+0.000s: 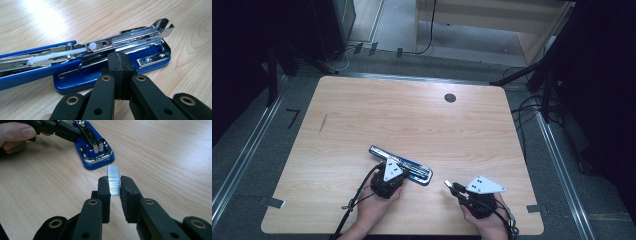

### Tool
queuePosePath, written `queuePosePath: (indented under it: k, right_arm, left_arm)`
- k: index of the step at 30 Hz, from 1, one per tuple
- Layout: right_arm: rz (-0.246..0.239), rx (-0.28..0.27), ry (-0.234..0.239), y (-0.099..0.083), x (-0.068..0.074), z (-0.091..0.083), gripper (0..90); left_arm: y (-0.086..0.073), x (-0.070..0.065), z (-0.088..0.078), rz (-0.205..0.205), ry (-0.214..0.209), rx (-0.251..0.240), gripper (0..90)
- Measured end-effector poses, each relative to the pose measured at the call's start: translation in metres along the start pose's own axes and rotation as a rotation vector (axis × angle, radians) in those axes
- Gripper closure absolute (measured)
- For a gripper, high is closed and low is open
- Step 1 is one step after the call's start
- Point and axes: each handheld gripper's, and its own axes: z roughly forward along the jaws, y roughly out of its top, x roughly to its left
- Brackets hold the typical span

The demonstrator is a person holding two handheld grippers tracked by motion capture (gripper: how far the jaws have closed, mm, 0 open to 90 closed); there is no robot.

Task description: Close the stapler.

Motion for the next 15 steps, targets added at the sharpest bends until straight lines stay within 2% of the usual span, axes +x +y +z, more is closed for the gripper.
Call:
queuePosePath:
  k: [15]
  right_arm:
    - [-0.044,0.004,0.036,0.025,0.002,0.017,80.1]
  left_arm:
    - [0.000,0.000,0.000,-0.002,-0.003,0.000,90.0]
